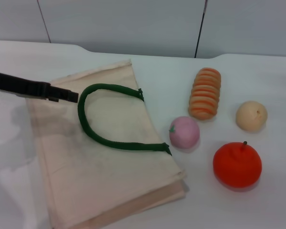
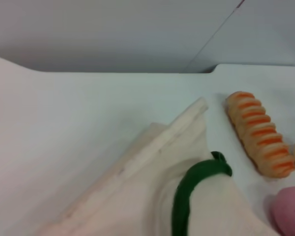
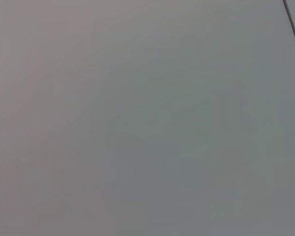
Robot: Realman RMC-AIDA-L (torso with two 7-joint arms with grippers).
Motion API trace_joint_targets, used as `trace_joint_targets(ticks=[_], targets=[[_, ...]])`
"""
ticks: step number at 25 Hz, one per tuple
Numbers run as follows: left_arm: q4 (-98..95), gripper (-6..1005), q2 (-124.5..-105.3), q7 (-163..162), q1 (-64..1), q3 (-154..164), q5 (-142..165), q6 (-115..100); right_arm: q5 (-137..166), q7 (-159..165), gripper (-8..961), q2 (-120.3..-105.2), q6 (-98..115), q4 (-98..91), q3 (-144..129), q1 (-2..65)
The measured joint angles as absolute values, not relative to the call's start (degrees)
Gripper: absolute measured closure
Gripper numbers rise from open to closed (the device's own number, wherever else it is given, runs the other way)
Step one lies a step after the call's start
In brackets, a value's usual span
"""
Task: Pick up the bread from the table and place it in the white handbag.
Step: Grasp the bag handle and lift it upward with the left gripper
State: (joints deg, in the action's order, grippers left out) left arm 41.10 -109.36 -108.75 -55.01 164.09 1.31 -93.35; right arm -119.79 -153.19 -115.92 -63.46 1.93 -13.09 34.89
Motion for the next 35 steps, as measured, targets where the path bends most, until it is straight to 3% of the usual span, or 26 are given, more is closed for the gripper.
trace_joint_targets(ticks=[25, 35], targets=[[24.6, 188, -109.61, -109.4, -55.6, 164.0, 0.8, -74.6, -119.8, -153.1, 61, -115.92, -63.5, 1.9, -13.0, 35.3], [23.0, 580, -109.76, -109.8, -55.3, 164.0, 1.0, -73.3, -119.8, -153.1, 61, -115.93, -63.5, 1.9, -13.0, 35.3]])
